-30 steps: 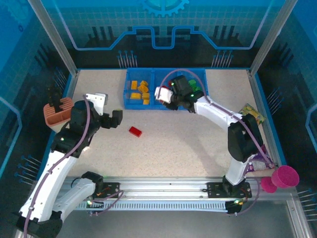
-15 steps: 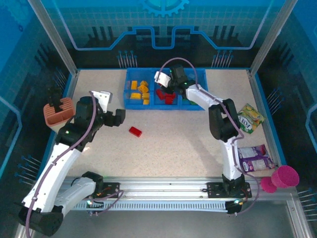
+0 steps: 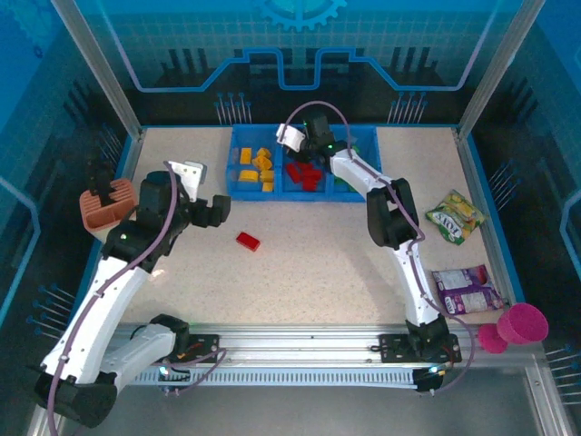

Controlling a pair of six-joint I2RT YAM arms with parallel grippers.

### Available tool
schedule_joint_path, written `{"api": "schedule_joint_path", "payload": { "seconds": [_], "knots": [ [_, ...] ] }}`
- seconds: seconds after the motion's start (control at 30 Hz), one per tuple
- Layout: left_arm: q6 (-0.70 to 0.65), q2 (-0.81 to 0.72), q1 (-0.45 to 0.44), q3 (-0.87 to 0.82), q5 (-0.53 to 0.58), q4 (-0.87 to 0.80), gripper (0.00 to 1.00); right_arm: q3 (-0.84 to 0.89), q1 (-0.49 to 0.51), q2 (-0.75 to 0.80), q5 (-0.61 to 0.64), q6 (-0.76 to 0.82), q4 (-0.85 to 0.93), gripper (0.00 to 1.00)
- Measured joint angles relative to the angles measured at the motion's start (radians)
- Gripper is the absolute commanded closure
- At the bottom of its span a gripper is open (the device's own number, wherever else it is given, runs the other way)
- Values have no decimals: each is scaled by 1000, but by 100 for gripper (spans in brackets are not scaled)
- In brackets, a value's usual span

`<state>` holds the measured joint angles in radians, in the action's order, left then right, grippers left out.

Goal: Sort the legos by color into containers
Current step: Place the lego in the container.

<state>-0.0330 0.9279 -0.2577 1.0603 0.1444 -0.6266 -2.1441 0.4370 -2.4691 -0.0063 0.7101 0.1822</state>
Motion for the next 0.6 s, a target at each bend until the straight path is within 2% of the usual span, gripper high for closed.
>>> {"api": "schedule_joint_path", "payload": {
  "seconds": [0.03,0.17,0.27,0.37,0.47,0.5,0.6],
  "knots": [
    [0,3,0,2,0,0,1,-3,0,0,0,0,-5,31],
    [1,6,0,5,0,3,1,16,0,9,0,3,-29,31],
    [7,6,0,5,-1,3,1,83,0,55,1,-1,-34,31],
    [8,6,0,5,-4,6,1,211,5,165,21,-34,-48,28],
    [8,6,0,4,-3,21,1,333,24,300,77,-74,-87,13],
    [8,6,0,3,-2,28,1,374,38,350,111,-89,-105,3],
    [13,6,0,1,-1,37,1,467,102,473,196,-126,-137,0]
  ]
}}
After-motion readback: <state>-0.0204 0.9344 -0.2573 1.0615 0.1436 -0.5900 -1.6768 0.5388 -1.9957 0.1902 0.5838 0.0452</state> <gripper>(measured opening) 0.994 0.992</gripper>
